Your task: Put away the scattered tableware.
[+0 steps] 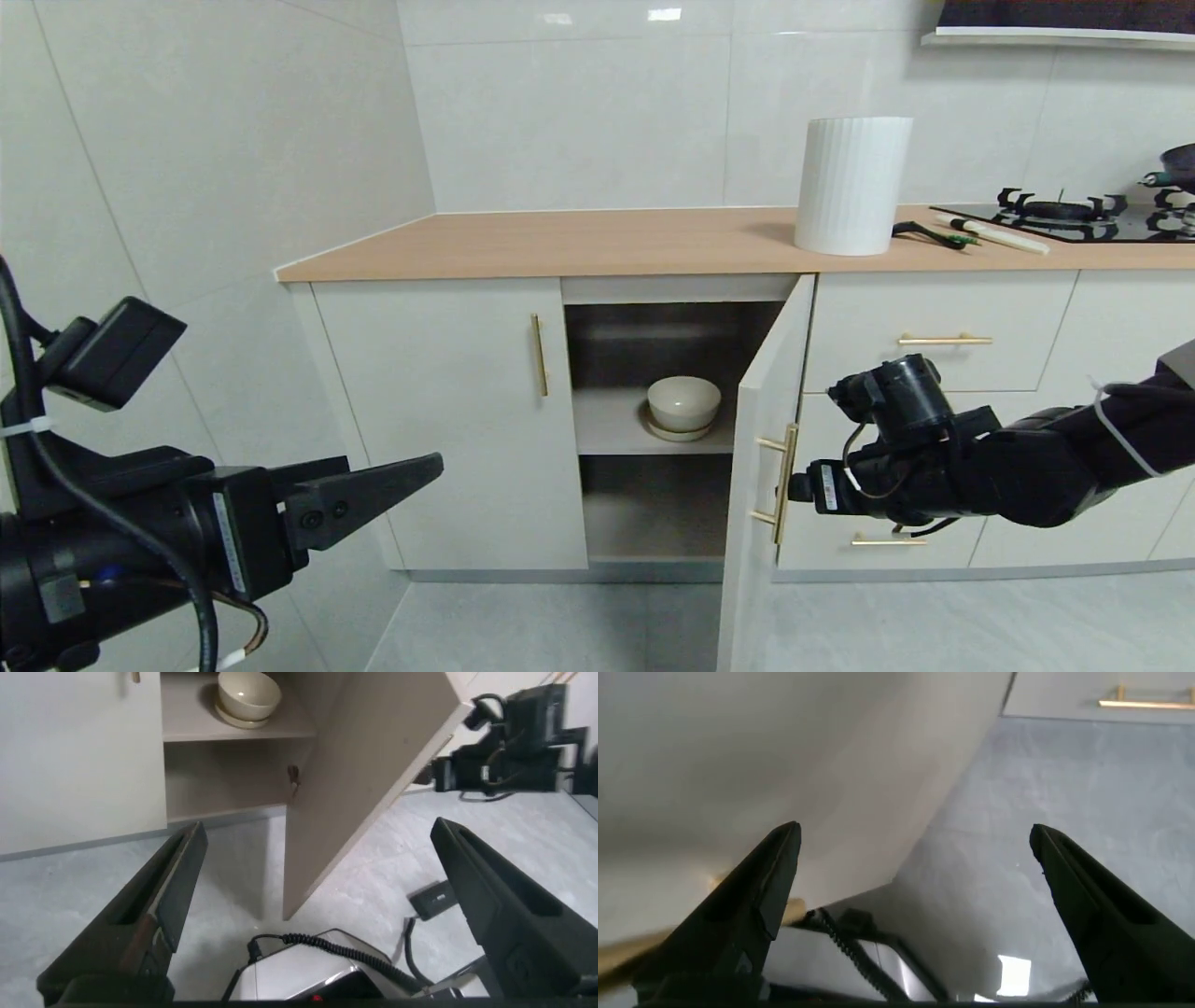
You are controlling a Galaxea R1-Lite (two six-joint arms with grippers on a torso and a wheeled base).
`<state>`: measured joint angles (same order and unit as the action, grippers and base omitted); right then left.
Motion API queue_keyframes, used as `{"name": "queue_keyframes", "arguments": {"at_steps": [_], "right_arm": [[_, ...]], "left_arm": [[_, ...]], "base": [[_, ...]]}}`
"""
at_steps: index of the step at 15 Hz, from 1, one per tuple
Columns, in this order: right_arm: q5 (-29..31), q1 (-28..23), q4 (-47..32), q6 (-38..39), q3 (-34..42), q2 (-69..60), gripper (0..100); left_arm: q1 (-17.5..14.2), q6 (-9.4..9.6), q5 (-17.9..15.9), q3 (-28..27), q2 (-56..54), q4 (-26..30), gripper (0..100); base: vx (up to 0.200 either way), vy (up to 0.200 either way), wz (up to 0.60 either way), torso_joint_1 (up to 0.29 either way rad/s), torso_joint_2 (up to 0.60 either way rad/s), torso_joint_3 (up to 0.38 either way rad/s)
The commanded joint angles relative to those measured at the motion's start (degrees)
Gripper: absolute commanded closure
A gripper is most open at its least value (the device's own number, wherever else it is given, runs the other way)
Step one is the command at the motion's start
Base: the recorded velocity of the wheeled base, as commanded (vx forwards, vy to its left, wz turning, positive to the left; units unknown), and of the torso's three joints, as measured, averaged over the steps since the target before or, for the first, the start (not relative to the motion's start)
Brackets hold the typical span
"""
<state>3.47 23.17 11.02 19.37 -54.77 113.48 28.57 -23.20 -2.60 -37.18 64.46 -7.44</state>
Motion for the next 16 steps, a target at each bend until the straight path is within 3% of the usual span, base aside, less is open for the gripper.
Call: {"name": "queue_keyframes", "arguments": {"at_steps": [1, 7, 16], "right_arm": [[0.04, 0.47, 0.05, -0.03, -3.24, 3.32, 0], [0.04, 1.17, -0.21, -0.83, -10.79, 8.16, 0], [0.13, 1.7, 0.84, -0.21, -15.8, 14.31, 0]], "left_arm": [[-0.01, 0.0, -0.04, 0.18, 0.66, -0.03, 0], [-0.01, 0.0, -0.3, 0.53, 1.98, 0.14, 0], [-0.01, 0.08, -0.39, 1.15, 3.39, 0.32, 0]], "base": [[0.0, 0.0, 0.0, 0.0, 0.0, 0.0], [0.0, 0.0, 0.0, 0.0, 0.0, 0.0], [0.0, 0.0, 0.0, 0.0, 0.0, 0.0]]}}
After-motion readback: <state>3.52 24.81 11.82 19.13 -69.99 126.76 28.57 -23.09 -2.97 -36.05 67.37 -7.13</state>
